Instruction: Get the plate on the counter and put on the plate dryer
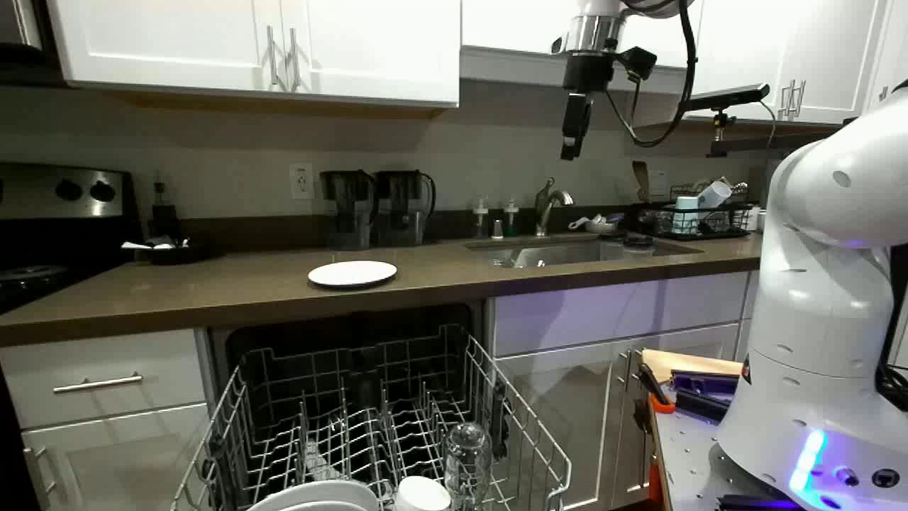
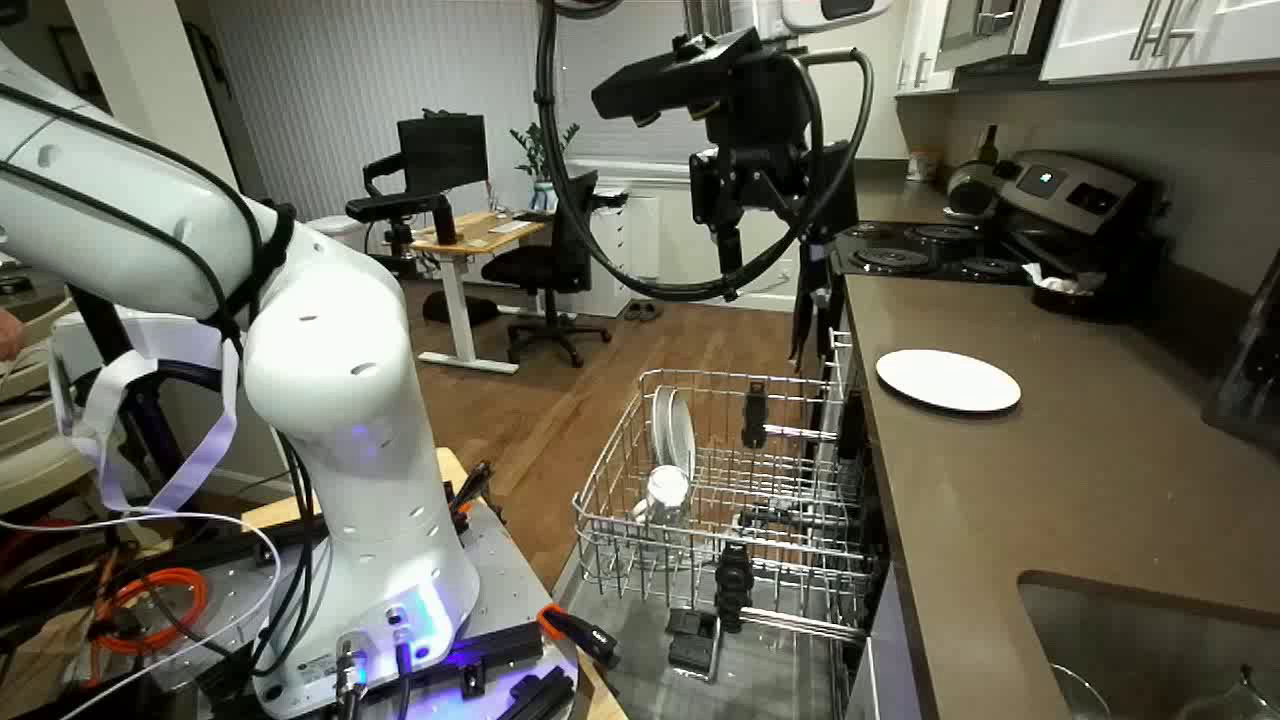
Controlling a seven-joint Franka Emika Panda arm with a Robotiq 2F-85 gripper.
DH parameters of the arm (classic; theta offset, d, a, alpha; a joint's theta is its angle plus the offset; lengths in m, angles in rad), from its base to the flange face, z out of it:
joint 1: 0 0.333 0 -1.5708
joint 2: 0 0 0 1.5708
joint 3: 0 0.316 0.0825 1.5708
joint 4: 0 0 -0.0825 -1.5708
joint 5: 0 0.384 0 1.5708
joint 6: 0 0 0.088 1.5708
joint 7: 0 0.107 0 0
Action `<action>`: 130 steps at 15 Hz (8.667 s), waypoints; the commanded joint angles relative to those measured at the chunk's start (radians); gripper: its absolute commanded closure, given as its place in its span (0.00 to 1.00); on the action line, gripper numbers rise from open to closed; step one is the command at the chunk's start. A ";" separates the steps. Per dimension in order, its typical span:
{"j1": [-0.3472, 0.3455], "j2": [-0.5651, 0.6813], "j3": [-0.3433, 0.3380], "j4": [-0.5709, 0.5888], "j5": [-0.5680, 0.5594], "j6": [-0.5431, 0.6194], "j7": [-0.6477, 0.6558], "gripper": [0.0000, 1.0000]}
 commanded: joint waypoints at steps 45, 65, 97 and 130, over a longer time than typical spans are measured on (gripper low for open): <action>0.171 0.955 0.317 0.540 -0.591 0.398 0.334 0.00; 0.242 1.174 0.270 0.641 -0.529 0.550 0.488 0.00; 0.345 1.521 0.139 0.925 -0.825 0.463 0.830 0.00; 0.322 1.376 0.230 0.777 -0.777 0.490 0.724 0.93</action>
